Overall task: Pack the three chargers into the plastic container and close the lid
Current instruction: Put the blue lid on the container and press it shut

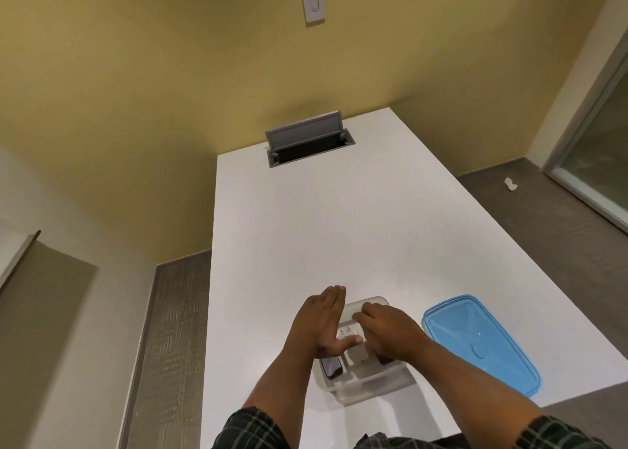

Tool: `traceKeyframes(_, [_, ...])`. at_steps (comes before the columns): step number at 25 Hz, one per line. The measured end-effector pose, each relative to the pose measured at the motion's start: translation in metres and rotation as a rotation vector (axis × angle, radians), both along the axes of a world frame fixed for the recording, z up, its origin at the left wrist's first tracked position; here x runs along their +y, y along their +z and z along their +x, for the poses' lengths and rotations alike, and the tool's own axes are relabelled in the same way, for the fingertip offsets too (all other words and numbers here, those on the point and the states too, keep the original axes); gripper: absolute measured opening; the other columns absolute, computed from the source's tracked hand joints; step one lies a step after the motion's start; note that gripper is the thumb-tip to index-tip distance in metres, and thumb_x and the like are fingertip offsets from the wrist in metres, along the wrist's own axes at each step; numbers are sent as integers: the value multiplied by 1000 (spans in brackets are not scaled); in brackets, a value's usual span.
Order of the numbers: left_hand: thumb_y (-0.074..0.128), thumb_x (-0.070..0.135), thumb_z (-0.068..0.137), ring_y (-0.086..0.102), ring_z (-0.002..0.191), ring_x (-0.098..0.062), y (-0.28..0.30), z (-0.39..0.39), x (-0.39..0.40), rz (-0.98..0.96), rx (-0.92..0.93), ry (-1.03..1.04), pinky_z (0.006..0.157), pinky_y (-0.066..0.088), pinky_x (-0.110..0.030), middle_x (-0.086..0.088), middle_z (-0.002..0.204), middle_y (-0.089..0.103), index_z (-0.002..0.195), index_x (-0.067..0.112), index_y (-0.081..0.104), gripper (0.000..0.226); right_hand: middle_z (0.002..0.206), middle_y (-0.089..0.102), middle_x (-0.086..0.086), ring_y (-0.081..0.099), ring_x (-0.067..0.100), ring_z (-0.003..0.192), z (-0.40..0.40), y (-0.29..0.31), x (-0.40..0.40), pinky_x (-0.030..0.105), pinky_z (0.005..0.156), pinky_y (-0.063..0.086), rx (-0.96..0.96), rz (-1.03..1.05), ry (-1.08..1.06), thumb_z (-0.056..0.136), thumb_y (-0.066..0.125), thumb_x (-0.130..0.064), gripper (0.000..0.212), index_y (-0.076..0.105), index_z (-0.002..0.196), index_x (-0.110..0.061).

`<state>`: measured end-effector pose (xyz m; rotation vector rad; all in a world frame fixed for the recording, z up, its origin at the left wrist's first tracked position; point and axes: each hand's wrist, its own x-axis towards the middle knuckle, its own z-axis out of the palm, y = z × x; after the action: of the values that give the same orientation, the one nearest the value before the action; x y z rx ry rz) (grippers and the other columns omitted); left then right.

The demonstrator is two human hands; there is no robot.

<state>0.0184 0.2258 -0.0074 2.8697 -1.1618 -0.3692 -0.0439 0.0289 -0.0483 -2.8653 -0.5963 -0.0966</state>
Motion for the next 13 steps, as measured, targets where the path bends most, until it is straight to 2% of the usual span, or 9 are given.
traceKeyframes(3, [36,63,98,45,140,-30,12,-1,-27,-98,-85,-65,107,41,-44,-12,156,44,153,6,37,79,85,65,3,64,24,63,-1,6,-24,34,49,53,-67,109,-207,77,75,-13,28,72,104,-15])
traceKeyframes(5, [39,54,98,53,129,-31,15,-5,-49,-92,-94,-134,100,44,-44,-11,147,51,147,8,43,68,86,66,2,65,24,65,-6,9,-43,35,49,53,-72,136,-356,77,76,-10,30,72,106,-16])
traceKeyframes(8, [50,40,94,53,125,-33,11,-12,-87,-35,-65,-259,99,44,-46,-11,140,53,144,7,43,61,99,67,7,66,28,80,-18,3,-77,38,61,54,-6,158,-648,79,73,-11,41,67,120,-13])
traceKeyframes(11, [63,33,91,46,132,-33,4,-23,-126,66,-24,-338,106,42,-45,-14,145,49,147,5,39,67,121,61,7,61,26,106,-38,-13,-111,37,87,51,137,124,-962,88,61,-19,54,49,140,-15])
traceKeyframes(13, [65,33,90,42,135,-32,-2,-31,-147,138,-27,-376,108,40,-44,-14,143,49,145,5,41,67,130,56,6,56,25,115,-53,-21,-130,35,95,45,220,101,-1101,90,55,-23,61,38,148,-16])
